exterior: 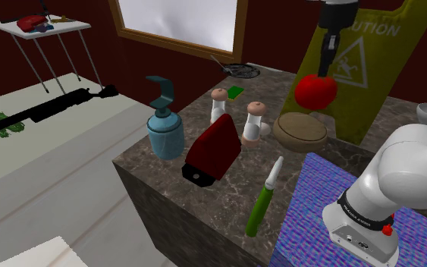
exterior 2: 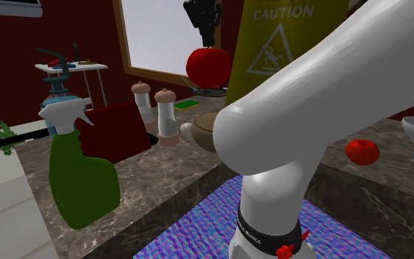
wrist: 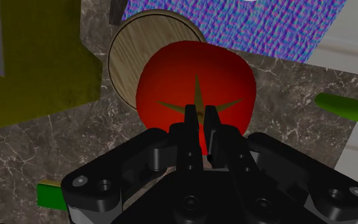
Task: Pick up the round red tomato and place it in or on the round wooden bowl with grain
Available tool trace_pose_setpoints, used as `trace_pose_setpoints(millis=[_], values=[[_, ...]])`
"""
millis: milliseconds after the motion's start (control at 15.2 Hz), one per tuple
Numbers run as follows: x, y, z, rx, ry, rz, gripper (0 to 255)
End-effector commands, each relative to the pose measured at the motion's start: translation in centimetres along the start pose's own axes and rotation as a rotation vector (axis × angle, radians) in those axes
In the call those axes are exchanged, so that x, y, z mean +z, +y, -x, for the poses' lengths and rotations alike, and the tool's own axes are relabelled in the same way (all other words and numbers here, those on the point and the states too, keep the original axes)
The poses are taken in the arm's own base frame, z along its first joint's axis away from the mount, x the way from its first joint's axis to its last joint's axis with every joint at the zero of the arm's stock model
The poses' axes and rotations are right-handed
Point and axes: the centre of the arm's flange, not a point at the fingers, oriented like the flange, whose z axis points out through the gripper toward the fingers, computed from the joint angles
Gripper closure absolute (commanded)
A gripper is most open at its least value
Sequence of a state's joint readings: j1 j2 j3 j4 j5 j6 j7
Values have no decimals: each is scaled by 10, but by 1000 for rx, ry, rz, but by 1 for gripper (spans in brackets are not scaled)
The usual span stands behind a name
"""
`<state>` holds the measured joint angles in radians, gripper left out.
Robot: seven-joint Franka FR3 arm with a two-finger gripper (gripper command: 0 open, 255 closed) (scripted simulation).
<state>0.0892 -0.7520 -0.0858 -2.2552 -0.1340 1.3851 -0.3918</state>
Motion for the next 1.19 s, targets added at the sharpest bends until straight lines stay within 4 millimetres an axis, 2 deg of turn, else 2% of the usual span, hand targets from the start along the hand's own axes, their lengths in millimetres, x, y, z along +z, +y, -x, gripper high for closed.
trace_pose_setpoints(millis=[0, 198, 1122], values=[[-10, 23, 7, -1, 0, 1, 255], [-24, 63, 17, -1, 0, 1, 255], [49, 61, 7, -1, 0, 1, 255]])
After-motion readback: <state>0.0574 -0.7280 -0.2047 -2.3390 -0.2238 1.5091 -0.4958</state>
